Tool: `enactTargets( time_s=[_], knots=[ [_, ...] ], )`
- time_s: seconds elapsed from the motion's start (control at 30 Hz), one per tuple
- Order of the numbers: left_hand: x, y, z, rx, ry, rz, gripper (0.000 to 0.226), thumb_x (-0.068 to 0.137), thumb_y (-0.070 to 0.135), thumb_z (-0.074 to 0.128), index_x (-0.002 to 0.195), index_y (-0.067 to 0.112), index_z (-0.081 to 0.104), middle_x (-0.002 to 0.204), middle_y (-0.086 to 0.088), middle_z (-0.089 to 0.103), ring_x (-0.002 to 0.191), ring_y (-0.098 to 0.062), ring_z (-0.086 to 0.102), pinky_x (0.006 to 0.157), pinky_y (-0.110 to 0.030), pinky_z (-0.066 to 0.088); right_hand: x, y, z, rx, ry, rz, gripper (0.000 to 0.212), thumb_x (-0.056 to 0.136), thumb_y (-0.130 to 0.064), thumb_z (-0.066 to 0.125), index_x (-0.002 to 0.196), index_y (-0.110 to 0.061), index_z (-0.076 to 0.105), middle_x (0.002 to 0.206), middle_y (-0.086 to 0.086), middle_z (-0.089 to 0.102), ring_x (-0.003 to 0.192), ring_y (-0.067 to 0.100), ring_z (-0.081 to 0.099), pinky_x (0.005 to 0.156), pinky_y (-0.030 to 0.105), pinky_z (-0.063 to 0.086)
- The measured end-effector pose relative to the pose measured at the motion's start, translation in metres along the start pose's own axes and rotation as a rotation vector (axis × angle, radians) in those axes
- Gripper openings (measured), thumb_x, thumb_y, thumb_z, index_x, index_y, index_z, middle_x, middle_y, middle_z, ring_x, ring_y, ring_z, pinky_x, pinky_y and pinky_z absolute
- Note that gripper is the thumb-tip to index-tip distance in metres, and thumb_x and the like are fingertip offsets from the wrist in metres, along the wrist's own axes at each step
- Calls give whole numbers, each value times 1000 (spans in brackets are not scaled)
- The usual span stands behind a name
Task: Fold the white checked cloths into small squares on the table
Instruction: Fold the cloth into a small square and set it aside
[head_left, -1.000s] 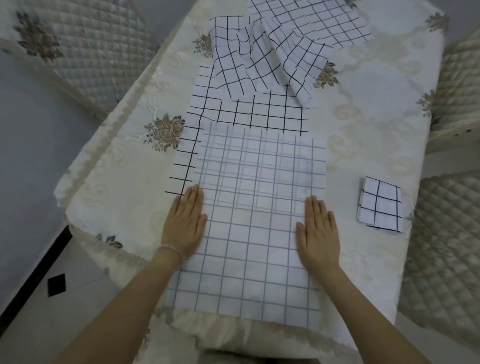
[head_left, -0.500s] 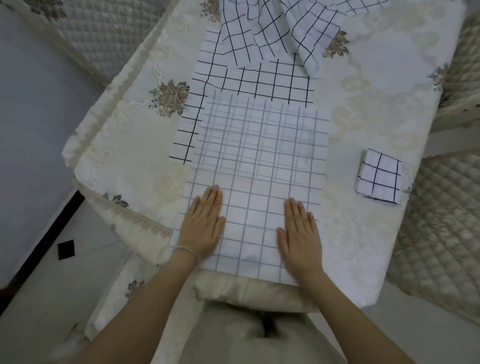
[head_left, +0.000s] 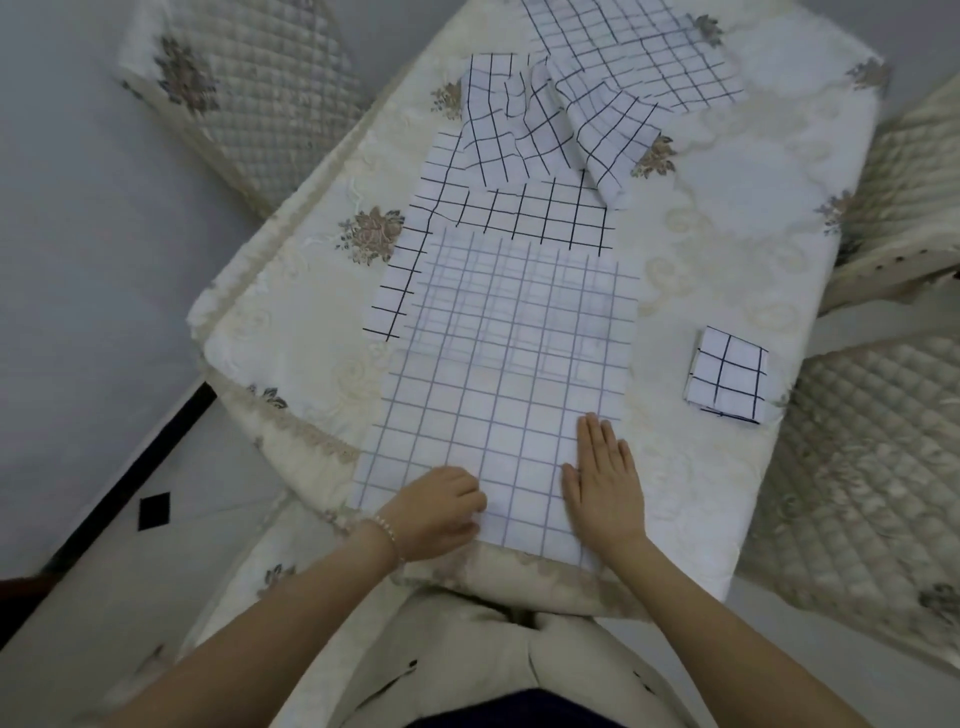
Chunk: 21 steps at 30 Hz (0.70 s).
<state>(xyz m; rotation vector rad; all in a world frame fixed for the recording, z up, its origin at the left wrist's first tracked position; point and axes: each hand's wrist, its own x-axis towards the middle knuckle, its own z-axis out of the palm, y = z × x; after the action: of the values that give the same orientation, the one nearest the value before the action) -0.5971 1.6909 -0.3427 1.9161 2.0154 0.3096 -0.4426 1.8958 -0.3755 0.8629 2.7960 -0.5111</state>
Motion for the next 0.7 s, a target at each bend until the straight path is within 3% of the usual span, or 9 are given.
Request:
enactTargets(
  time_s=[0.13,0.27,0.37,0.47,0.53,0.63,0.7],
  knots=[
    [-6,9,3,24,-76,-70,29,70,42,65,84,18,57,87,1,54,80,-18,51,67,-28,46,0,-1,-3,-5,-3,-30,69,93,-46,4,152,-9,3,158,3,-2,148,19,0,119,31,-7],
    [-3,19,3,81,-113,-123,34,56,30,82,77,17,58,80,2,56,73,-16,55,57,-23,47,2,-3,-7,-3,-23,-29,78,84,-48,-8,151,-9,-5,158,4,-10,148,20,-6,117,31,-10],
    [1,23,1,161,-81,-144,28,52,18,84,69,18,62,72,4,58,65,-12,57,49,-19,45,2,-5,-19,29,-57,-72,66,98,-42,13,153,-6,3,161,9,-1,149,22,-3,116,29,-8],
    [3,22,-3,211,-117,-158,16,67,21,78,70,20,63,68,6,60,61,-11,58,49,-21,47,-10,-16,-31,247,-80,-199,63,99,-45,29,152,-11,22,159,8,17,148,19,9,116,24,2],
    [10,23,-11,157,-147,-212,8,82,21,64,77,16,62,70,1,62,64,-17,59,55,-28,48,-21,-24,-37,328,-140,-273,59,97,-49,39,147,-18,34,154,2,30,145,16,19,115,23,11],
    [22,24,-29,45,-90,-374,23,99,25,37,92,12,55,81,-6,63,74,-24,57,65,-37,44,-35,-30,-42,223,-62,-457,47,87,-45,55,125,-17,57,122,0,60,115,22,54,98,26,41],
    [28,19,-45,23,-5,-384,26,100,30,34,93,13,52,79,-5,62,72,-25,57,62,-35,40,-33,-23,-44,228,-7,-453,31,79,-24,60,109,-15,62,98,1,63,92,24,60,76,29,49]
  ],
)
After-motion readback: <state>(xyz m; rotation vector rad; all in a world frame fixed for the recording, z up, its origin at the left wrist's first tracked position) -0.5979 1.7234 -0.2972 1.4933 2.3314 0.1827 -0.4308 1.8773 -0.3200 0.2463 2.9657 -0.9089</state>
